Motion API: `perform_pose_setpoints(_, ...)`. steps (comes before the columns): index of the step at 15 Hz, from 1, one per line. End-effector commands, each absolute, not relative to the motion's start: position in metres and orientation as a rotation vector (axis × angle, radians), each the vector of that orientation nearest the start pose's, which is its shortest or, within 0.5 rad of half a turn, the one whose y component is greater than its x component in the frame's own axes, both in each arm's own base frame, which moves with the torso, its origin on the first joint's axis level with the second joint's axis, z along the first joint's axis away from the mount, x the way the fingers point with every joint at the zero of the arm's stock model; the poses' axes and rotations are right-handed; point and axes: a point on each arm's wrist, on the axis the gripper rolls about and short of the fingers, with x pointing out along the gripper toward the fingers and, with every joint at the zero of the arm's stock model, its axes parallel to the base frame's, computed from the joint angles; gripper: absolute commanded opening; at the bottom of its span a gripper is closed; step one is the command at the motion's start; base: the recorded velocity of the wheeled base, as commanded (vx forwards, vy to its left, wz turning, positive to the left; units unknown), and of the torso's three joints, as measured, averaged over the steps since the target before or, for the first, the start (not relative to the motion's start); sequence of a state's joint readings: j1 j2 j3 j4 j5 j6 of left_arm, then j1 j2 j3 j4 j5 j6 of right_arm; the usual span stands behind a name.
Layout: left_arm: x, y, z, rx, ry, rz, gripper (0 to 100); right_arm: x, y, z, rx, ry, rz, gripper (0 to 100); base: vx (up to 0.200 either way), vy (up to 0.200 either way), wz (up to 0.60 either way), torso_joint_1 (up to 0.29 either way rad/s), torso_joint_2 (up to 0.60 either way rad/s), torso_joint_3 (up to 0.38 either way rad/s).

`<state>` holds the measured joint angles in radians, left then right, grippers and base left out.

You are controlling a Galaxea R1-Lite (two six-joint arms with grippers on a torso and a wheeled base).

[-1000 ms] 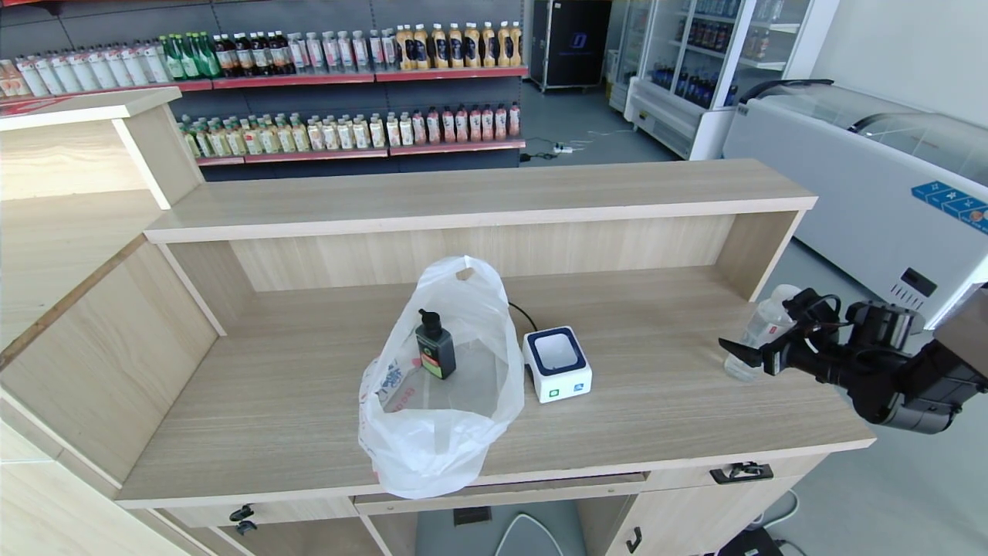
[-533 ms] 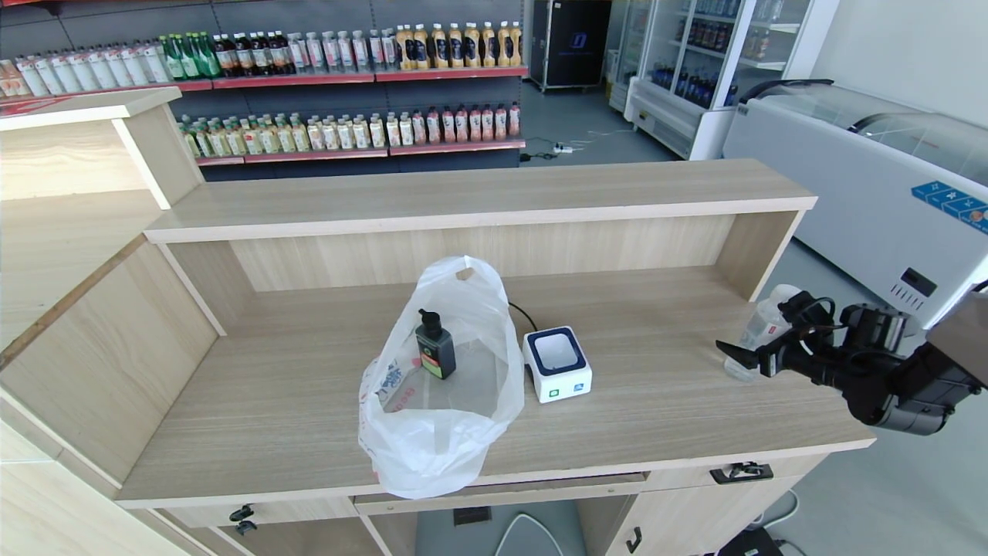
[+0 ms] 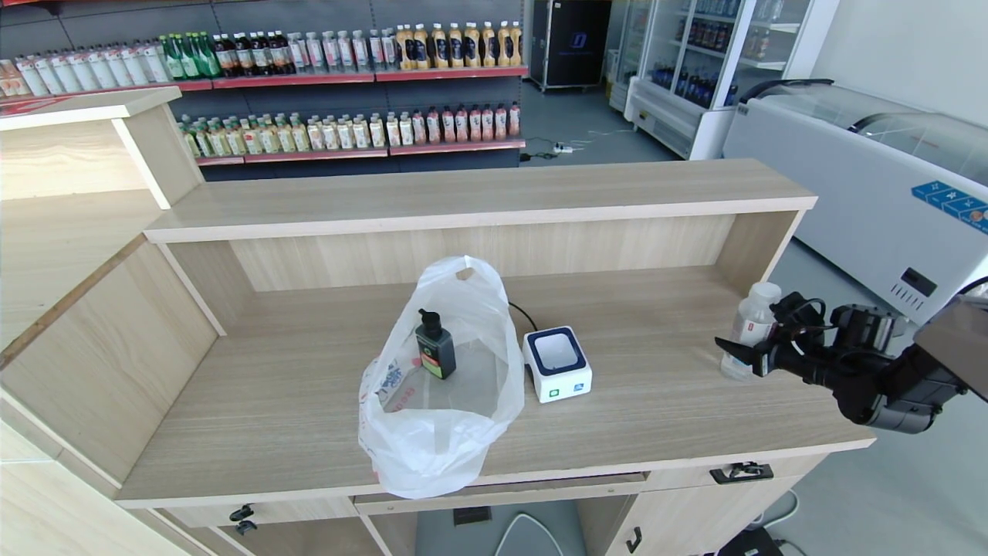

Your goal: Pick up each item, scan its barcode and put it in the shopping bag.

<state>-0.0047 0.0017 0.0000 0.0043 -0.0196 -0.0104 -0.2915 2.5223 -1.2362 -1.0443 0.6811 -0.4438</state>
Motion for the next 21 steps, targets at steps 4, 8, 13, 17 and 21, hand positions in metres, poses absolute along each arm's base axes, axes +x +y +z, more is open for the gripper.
perform_pose_setpoints(4,-0.023,0.000,0.075,-0.011,0.006,-0.025,100,0.453,-0.120,0.001,-0.313,0.111,0.424,0,0.000,0.000,0.00,0.000,0.00,0.000)
perform_pose_setpoints(8,-0.023,0.000,0.075,-0.011,0.006,-0.025,100,0.456,-0.117,0.009,-0.325,0.088,0.427,0,0.000,0.000,0.00,0.000,0.00,0.000)
perform_pose_setpoints(13,-0.023,0.000,0.075,-0.011,0.005,-0.025,100,0.418,-0.076,0.128,-0.034,0.009,0.461,0,0.000,0.000,0.00,0.000,0.00,0.000)
perform_pose_setpoints(17,-0.023,0.000,0.075,-0.011,0.006,-0.025,100,0.339,-0.012,0.230,0.244,0.047,0.580,0,0.000,0.000,0.00,0.000,0.00,0.000)
perform_pose_setpoints(21,-0.023,0.000,0.075,-0.011,0.006,-0.025,100,0.286,0.044,0.277,0.435,0.085,0.687,0,0.000,0.000,0.00,0.000,0.00,0.000)
